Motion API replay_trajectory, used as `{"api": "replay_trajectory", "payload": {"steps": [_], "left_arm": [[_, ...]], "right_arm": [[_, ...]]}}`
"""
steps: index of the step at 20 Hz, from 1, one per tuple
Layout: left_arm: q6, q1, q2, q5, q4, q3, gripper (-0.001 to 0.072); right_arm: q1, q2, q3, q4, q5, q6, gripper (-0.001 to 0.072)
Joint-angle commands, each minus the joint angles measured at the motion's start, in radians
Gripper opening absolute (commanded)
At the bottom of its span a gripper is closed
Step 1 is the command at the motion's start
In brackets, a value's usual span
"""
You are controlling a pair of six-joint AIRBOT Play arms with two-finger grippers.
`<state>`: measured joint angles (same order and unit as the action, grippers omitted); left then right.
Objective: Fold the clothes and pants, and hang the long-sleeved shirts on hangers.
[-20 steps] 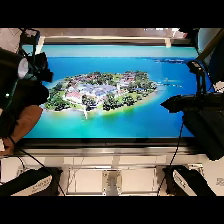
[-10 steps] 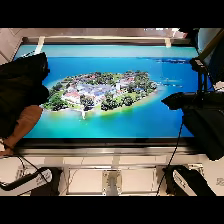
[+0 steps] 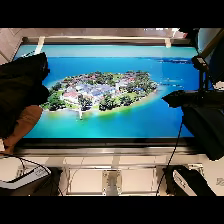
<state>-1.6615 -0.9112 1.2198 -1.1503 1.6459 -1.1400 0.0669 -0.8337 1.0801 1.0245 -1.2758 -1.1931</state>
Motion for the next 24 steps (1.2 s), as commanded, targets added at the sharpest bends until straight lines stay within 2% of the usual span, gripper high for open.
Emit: {"api": "replay_trajectory", "payload": {"steps": [1,4,11,12,13,14,17,20,22,24], "left_arm": [[0.086,-0.051,0.011,0.158,-0.162,0.052,0.0650],[0.164,-0.051,0.058,0.172,-0.318,0.052,0.0649],[0.163,-0.050,0.171,0.119,-0.339,0.052,0.0645],[0.163,-0.050,0.171,0.122,-0.343,0.051,0.0588],[0.167,-0.050,0.169,0.122,-0.360,0.051,0.0287],[0.185,-0.050,0.166,0.118,-0.386,0.049,0.0025],[0.286,-0.046,0.120,0.093,-0.600,0.045,0.0016],[0.367,-0.034,0.041,0.054,-0.947,0.045,0.0016],[0.471,0.014,-0.024,-0.016,-1.146,0.045,0.0015],[0.550,0.108,-0.102,-0.079,-1.275,0.045,0.0015]], "right_arm": [[-0.001,0.000,0.000,0.000,0.027,-0.002,0.0031],[-0.001,0.000,0.000,0.000,0.040,-0.002,0.0031],[-0.001,0.000,0.000,0.000,0.039,-0.002,0.0031],[-0.001,0.000,0.000,0.000,0.039,-0.002,0.0031],[-0.001,0.000,0.000,0.001,0.039,-0.002,0.0031],[-0.001,0.000,0.000,0.001,0.039,-0.002,0.0031],[0.001,0.000,0.004,0.026,0.038,-0.001,0.0031],[0.002,0.002,0.050,0.135,0.035,0.001,0.0031],[0.002,0.004,0.120,0.220,0.027,0.001,0.0031],[0.002,0.004,0.209,0.317,0.004,0.003,0.0031]]}}
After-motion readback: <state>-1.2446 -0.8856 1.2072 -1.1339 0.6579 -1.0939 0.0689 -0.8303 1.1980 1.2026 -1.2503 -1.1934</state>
